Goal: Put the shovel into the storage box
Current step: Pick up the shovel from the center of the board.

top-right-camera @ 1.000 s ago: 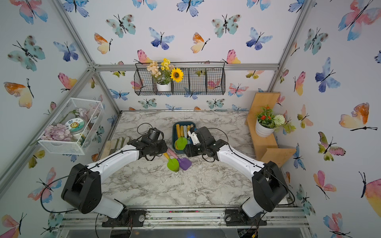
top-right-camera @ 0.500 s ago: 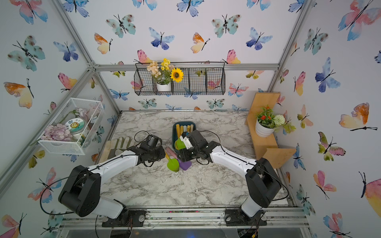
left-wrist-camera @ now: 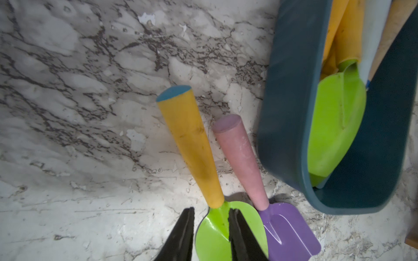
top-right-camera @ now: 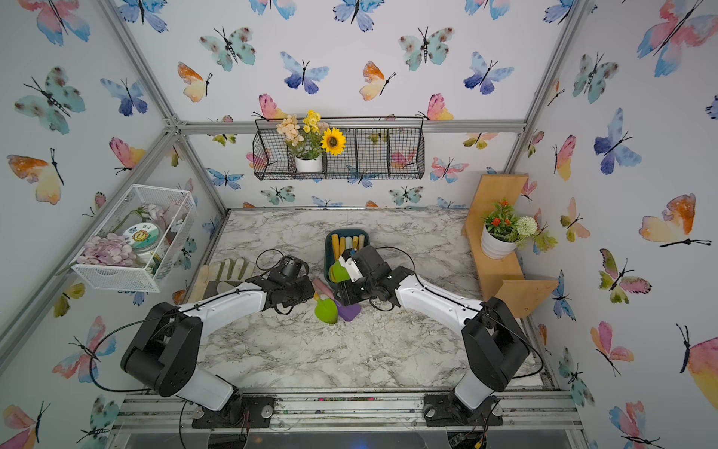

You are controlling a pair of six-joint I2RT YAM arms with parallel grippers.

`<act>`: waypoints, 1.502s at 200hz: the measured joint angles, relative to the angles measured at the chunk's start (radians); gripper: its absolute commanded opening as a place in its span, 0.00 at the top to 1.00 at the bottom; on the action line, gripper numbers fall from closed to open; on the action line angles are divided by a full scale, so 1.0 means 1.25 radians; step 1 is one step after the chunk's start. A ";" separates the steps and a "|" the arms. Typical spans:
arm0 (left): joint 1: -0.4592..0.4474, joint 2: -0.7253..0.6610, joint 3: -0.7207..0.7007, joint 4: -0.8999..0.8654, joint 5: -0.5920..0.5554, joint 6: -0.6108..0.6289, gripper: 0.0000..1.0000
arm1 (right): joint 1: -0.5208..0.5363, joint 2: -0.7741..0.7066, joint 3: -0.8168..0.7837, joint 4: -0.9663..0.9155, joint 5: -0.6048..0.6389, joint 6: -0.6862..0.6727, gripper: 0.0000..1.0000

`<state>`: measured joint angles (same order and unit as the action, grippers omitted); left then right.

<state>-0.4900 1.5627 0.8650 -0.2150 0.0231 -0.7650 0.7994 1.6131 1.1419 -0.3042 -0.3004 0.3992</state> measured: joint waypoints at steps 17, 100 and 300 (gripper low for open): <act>0.000 0.018 0.001 0.005 0.000 -0.002 0.64 | 0.000 0.000 -0.001 -0.001 0.000 0.000 0.44; -0.002 0.096 0.036 0.015 -0.001 0.002 0.62 | 0.000 0.000 -0.004 -0.001 0.001 0.000 0.43; -0.013 0.129 0.050 0.005 -0.045 0.038 0.76 | 0.000 -0.005 -0.038 0.002 0.034 0.008 0.43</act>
<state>-0.5064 1.7237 0.9272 -0.2089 -0.0334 -0.7181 0.7994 1.6062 1.0943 -0.3012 -0.2581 0.4091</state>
